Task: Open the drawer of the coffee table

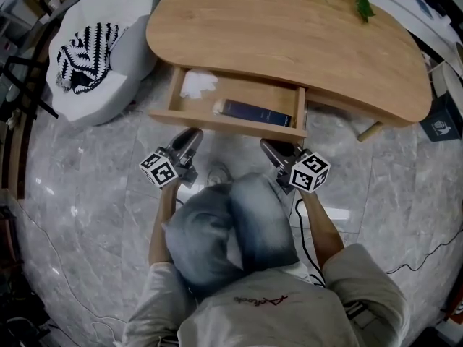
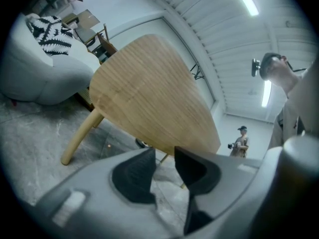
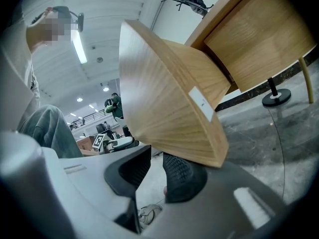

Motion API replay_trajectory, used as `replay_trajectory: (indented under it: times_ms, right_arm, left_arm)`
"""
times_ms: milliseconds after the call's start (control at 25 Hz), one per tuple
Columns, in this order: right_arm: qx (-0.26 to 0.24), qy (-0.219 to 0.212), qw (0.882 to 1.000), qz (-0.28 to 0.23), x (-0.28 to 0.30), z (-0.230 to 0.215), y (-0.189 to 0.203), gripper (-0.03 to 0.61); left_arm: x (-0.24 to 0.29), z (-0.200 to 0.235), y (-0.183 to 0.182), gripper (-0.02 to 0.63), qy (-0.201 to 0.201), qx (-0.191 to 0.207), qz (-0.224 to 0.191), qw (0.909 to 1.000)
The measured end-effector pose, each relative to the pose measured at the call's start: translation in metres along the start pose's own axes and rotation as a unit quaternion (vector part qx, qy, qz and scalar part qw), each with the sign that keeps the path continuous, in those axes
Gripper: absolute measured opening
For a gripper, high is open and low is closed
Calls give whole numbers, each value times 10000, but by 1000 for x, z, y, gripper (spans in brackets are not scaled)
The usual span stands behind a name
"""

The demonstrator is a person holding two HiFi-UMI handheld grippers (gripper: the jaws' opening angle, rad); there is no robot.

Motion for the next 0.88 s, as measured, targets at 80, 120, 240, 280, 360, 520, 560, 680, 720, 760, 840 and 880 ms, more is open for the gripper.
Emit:
replay_trajectory:
  times_ms: [80, 120, 240, 280, 360, 520, 560, 680, 720, 760, 840, 880]
  right_arm:
    - [-212, 12, 9997, 120, -1, 0, 2, 78]
    - [-339, 33, 9992, 196, -1, 0, 3, 78]
    - [-662, 161, 9969, 402, -1, -1, 7, 78]
    - [-760, 215, 9958, 464, -1, -2, 9, 78]
    - [-953, 322, 9932, 582, -2, -4, 12, 78]
    - [-1250, 515, 9873, 836, -7, -9, 19, 78]
    - [-1295, 559, 9859, 895, -8, -10, 22, 78]
    - [-1416, 718, 9827, 950, -15, -12, 25, 66]
    - [-1454, 764, 9818, 950, -18, -13, 25, 63]
    - [-1495, 800, 9809, 959, -20, -14, 23, 63]
    - [-1600, 866, 9782, 999, -24, -15, 22, 58]
    - [-1661, 902, 9767, 1021, -26, -15, 22, 54]
  left_arm:
    - [0, -1, 1, 112, -46, 48, 10, 10000]
    - [0, -1, 2, 105, -103, 100, 41, 9999]
    - [2, -2, 2, 100, -330, 453, 262, 9981]
    - [2, -2, 4, 100, -419, 635, 386, 9964]
    - [3, -1, 7, 98, -625, 1068, 691, 9899]
    - [3, 2, 12, 79, -1070, 1968, 1280, 9661]
    - [2, 3, 13, 58, -1134, 2102, 1354, 9616]
    - [-2, 3, 16, 41, -1229, 2299, 1465, 9542]
    - [-3, 2, 16, 34, -1252, 2348, 1491, 9523]
    - [-4, 1, 17, 34, -1273, 2400, 1512, 9504]
    - [-7, 1, 17, 26, -1330, 2510, 1543, 9463]
    - [-8, 1, 18, 17, -1359, 2559, 1565, 9442]
Point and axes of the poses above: the fingertips, and each gripper's own axes: x forward along the fingers, z to its left, y out of its underside, the point moved 2 cm from there along -x, backward along the fingers
